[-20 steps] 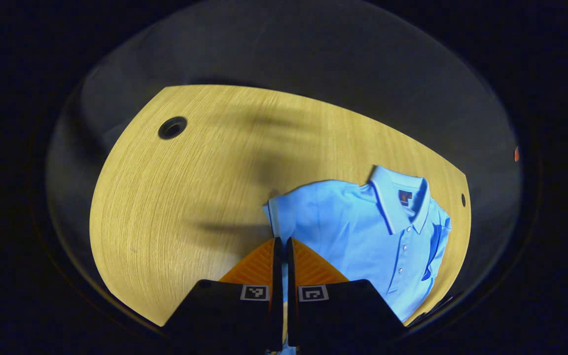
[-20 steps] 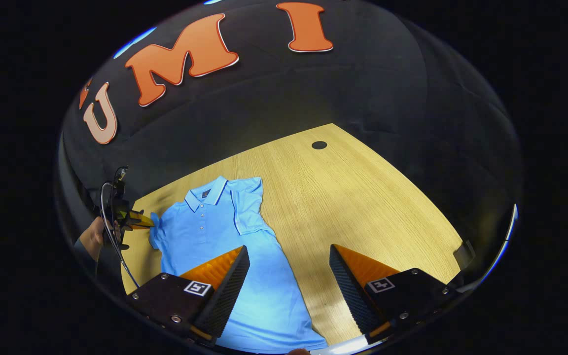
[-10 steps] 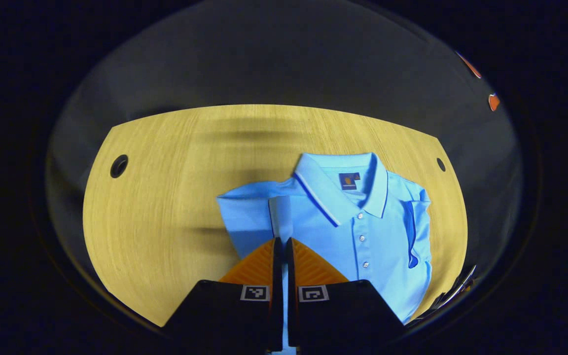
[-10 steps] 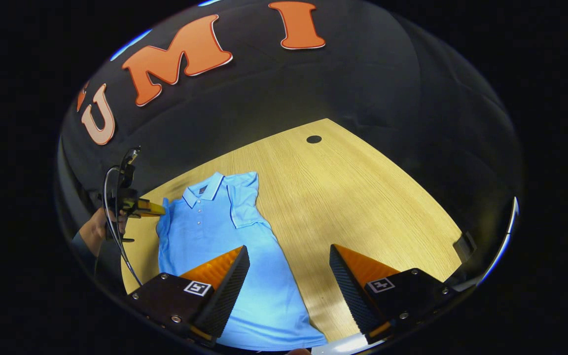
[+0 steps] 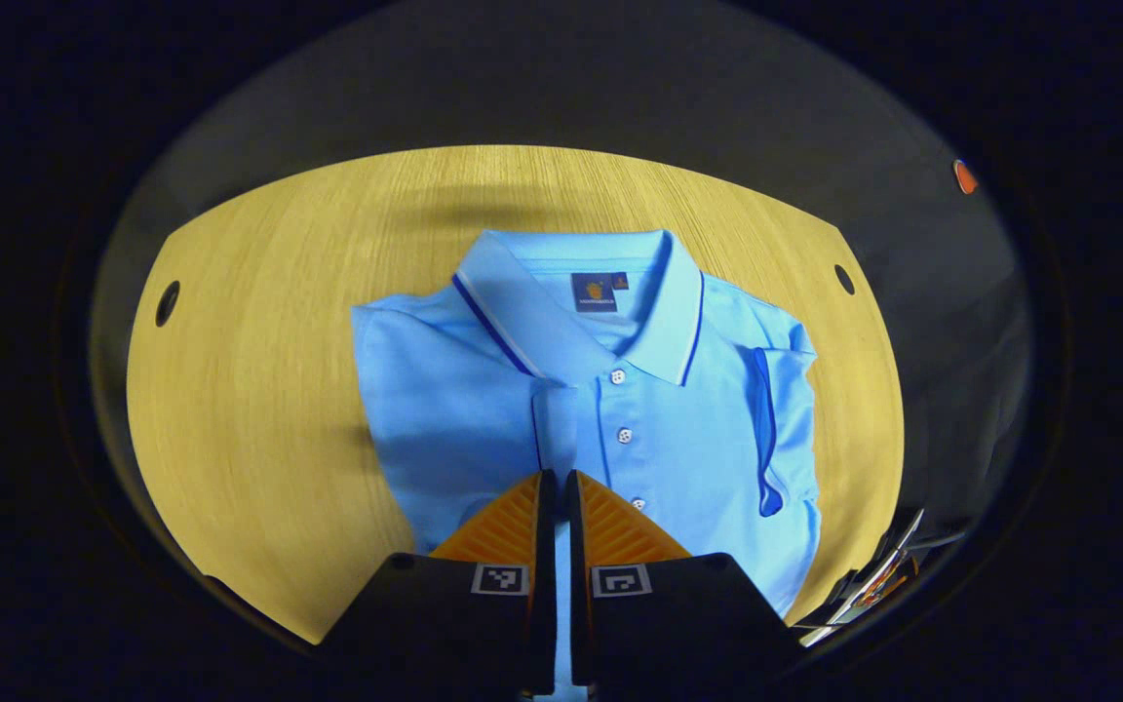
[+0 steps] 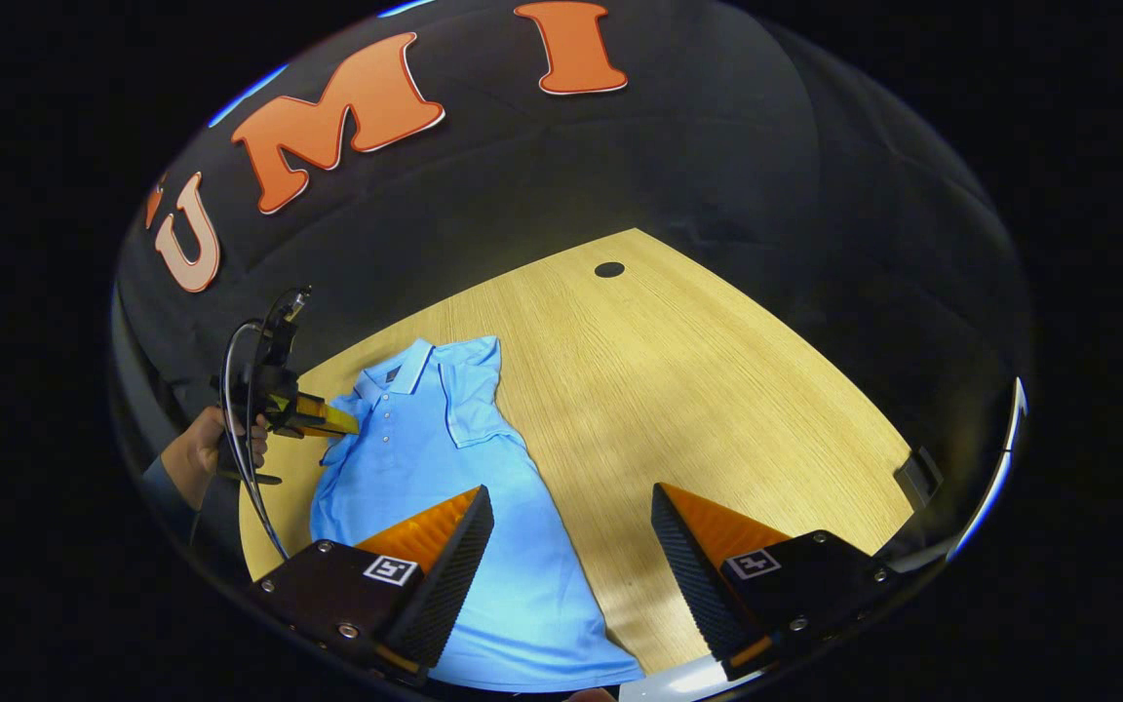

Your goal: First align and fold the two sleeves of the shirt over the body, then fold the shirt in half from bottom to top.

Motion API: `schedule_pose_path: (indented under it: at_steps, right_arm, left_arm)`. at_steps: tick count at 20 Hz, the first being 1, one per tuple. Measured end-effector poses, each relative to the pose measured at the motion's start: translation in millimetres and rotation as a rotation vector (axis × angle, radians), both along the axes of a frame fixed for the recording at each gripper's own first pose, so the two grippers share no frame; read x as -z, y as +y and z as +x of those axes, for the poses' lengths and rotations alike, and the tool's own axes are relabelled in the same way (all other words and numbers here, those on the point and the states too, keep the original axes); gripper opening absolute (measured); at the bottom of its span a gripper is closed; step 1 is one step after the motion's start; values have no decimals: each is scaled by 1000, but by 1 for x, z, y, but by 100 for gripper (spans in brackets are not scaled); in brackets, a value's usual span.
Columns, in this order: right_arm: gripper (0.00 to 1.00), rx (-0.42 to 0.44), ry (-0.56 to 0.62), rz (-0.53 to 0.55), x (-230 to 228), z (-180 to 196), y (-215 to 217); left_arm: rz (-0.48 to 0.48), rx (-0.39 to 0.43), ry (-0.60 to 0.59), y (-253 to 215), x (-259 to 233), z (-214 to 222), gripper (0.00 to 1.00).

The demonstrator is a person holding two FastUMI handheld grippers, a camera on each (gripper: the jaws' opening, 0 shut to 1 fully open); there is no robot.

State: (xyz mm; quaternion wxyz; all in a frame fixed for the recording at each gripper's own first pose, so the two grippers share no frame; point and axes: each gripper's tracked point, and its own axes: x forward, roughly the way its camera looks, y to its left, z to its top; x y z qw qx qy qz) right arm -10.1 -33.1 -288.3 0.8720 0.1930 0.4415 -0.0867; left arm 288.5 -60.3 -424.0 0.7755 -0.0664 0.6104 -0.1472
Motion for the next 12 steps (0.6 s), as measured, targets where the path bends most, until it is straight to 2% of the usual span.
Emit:
schedule_pose_path:
  at_steps: [4,7,8,12]
  right_arm:
    - [99,1,1,6,1,0,2]
    - [99,-6,6,6,2,-2,3]
    - [99,-10,5,5,2,-1,4]
    - [99,-14,7,3,3,-3,6]
  left_arm:
    - [-76,-54,62,-9,1,-5,10]
    - [-163,-163,122,-7,-1,-1,10]
    - [-174,-174,122,-5,-1,0,10]
    - [-202,-131,65,1,-18,9,12]
